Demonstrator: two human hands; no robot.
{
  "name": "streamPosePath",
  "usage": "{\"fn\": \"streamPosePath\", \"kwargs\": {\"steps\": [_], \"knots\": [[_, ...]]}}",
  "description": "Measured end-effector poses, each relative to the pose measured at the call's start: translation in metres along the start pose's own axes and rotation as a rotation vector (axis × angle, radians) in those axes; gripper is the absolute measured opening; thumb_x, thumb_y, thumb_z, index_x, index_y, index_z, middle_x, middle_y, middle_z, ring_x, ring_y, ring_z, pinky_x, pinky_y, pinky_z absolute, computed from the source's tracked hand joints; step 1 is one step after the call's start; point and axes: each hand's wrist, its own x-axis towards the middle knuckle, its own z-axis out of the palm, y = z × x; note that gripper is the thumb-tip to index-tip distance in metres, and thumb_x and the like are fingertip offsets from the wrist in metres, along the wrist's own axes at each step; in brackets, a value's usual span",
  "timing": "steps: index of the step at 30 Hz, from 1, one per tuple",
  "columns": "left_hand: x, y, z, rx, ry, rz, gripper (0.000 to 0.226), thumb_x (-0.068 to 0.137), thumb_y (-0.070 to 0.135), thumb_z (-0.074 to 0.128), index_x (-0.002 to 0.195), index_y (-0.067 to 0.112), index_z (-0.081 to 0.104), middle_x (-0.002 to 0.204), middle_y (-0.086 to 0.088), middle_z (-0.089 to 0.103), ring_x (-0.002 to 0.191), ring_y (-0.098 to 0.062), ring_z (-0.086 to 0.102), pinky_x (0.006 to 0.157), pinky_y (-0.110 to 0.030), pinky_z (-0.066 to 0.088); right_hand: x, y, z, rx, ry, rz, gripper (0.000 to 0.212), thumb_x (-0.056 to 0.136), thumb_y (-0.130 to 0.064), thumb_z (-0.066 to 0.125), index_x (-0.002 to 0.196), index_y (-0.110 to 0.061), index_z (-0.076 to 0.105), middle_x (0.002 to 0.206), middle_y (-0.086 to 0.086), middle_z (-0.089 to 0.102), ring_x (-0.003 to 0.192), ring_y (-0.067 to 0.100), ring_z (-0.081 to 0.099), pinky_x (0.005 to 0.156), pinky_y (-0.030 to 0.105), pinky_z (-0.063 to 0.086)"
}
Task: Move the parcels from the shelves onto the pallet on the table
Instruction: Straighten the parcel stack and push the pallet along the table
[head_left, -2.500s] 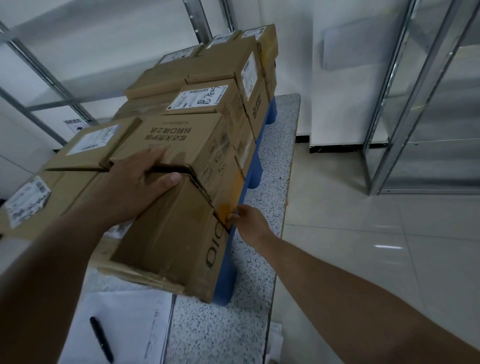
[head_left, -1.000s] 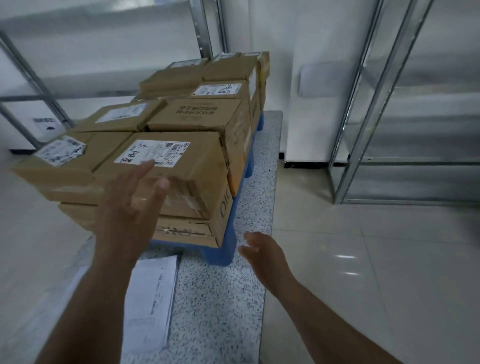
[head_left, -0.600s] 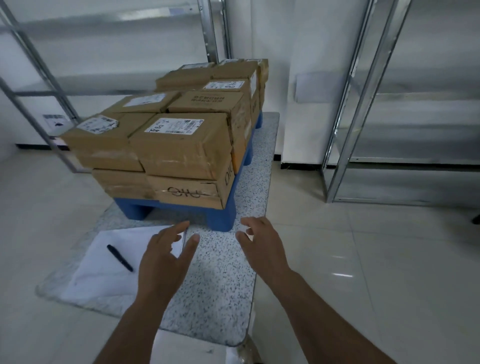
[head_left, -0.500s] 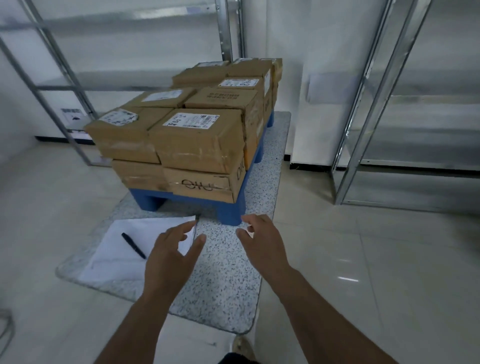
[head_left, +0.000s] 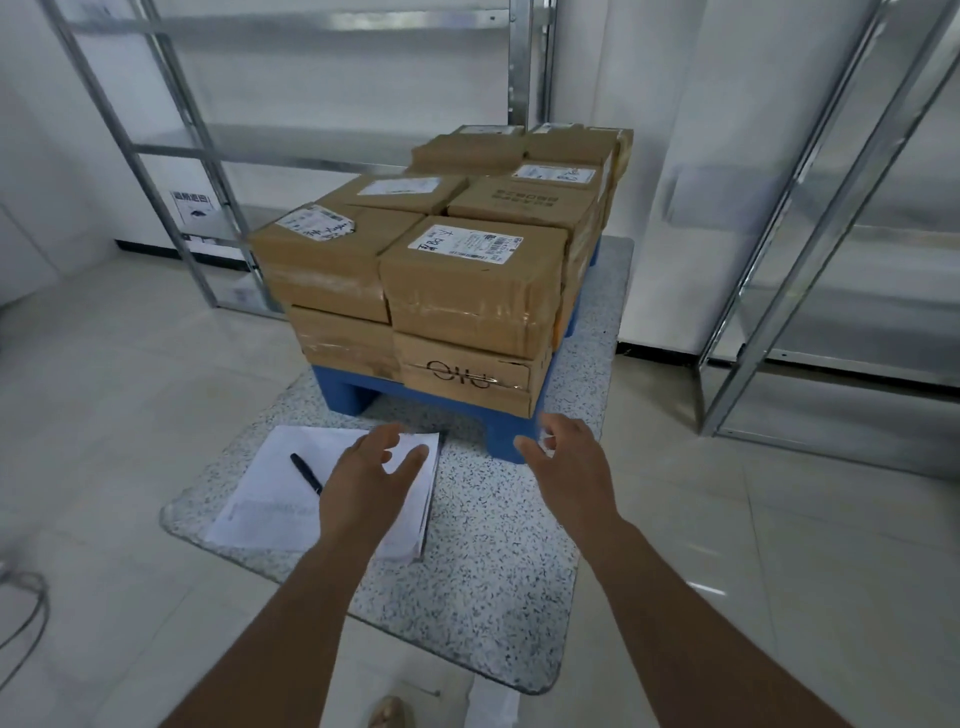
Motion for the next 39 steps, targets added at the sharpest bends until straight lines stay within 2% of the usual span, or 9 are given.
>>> {"fn": "streamPosePath", "kwargs": {"steps": [5, 9, 14, 18, 22, 25, 28, 34, 39], "knots": [[0.054, -0.002, -0.016, -0.003, -0.032, -0.002, 0.035, 0.092, 0.039, 0.053, 0.125, 0.026, 0.053, 0.115, 0.006, 0.060, 0.109, -0.018, 0.056, 0.082, -0.032, 0.043, 0.032, -0.010, 0.014, -0.024, 0.049, 0.057, 0.037, 0.093, -0.031, 0.056, 0.120, -0.005, 0.053, 0.112, 0.012, 0.052, 0.101, 0.026, 0.055, 0.075, 0.031, 0.040], [0.106, -0.011, -0.021, 0.067, -0.095, 0.056, 0.023, 0.095, 0.037, 0.048, 0.112, 0.024, 0.056, 0.088, 0.007, 0.058, 0.086, -0.021, 0.055, 0.066, -0.029, 0.037, 0.057, -0.018, 0.026, -0.042, 0.091, 0.159, 0.039, 0.092, -0.024, 0.057, 0.122, -0.001, 0.051, 0.116, 0.017, 0.053, 0.103, 0.031, 0.056, 0.082, 0.036, 0.045], [0.163, -0.012, -0.019, 0.079, -0.164, 0.057, 0.024, 0.093, 0.036, 0.047, 0.113, 0.030, 0.059, 0.100, 0.000, 0.067, 0.086, -0.023, 0.062, 0.071, -0.034, 0.049, 0.084, -0.022, 0.039, -0.136, 0.125, 0.274, 0.034, 0.092, -0.034, 0.055, 0.118, -0.012, 0.053, 0.113, 0.010, 0.057, 0.102, 0.028, 0.057, 0.080, 0.036, 0.045], [0.194, -0.014, -0.014, 0.115, -0.217, 0.070, 0.012, 0.092, 0.034, 0.049, 0.089, 0.031, 0.060, 0.090, 0.000, 0.066, 0.079, -0.024, 0.060, 0.070, -0.034, 0.049, 0.096, -0.023, 0.046, -0.185, 0.173, 0.388, 0.029, 0.093, -0.031, 0.054, 0.111, -0.008, 0.054, 0.107, 0.013, 0.062, 0.098, 0.031, 0.058, 0.076, 0.034, 0.044], [0.209, -0.019, -0.010, 0.193, -0.230, 0.179, 0.022, 0.091, 0.036, 0.051, 0.085, 0.024, 0.068, 0.079, -0.002, 0.066, 0.075, -0.023, 0.060, 0.062, -0.029, 0.046, 0.102, -0.021, 0.052, -0.211, 0.209, 0.425, 0.022, 0.093, -0.025, 0.054, 0.100, -0.004, 0.054, 0.095, 0.015, 0.062, 0.089, 0.031, 0.059, 0.068, 0.033, 0.041], [0.219, -0.021, -0.006, 0.186, -0.278, 0.238, 0.023, 0.091, 0.036, 0.052, 0.077, 0.025, 0.066, 0.061, 0.003, 0.058, 0.066, -0.021, 0.059, 0.050, -0.024, 0.033, 0.106, -0.021, 0.054, -0.209, 0.230, 0.435, 0.023, 0.093, -0.025, 0.053, 0.101, -0.004, 0.055, 0.093, 0.013, 0.061, 0.082, 0.026, 0.055, 0.066, 0.033, 0.041], [0.224, -0.022, -0.001, 0.185, -0.298, 0.265, 0.022, 0.092, 0.036, 0.052, 0.078, 0.025, 0.065, 0.058, 0.004, 0.053, 0.065, -0.022, 0.058, 0.053, -0.026, 0.035, 0.107, -0.022, 0.055, -0.206, 0.255, 0.432, 0.023, 0.093, -0.025, 0.054, 0.102, -0.004, 0.056, 0.092, 0.011, 0.062, 0.079, 0.022, 0.052, 0.065, 0.031, 0.041], [0.218, -0.021, -0.008, 0.174, -0.291, 0.223, 0.019, 0.091, 0.036, 0.052, 0.081, 0.028, 0.065, 0.070, 0.003, 0.061, 0.073, -0.021, 0.060, 0.058, -0.027, 0.039, 0.106, -0.021, 0.054, -0.220, 0.239, 0.427, 0.026, 0.093, -0.026, 0.055, 0.108, -0.005, 0.056, 0.103, 0.013, 0.062, 0.086, 0.024, 0.055, 0.073, 0.034, 0.045], [0.191, -0.024, -0.027, 0.067, -0.253, 0.165, 0.021, 0.088, 0.021, 0.050, 0.072, 0.028, 0.061, 0.058, 0.003, 0.054, 0.054, -0.018, 0.048, 0.050, -0.025, 0.031, 0.081, -0.032, 0.059, -0.307, 0.399, 0.381, 0.046, 0.090, -0.025, 0.059, 0.131, -0.006, 0.047, 0.122, 0.014, 0.051, 0.113, 0.030, 0.050, 0.084, 0.036, 0.043]]}}
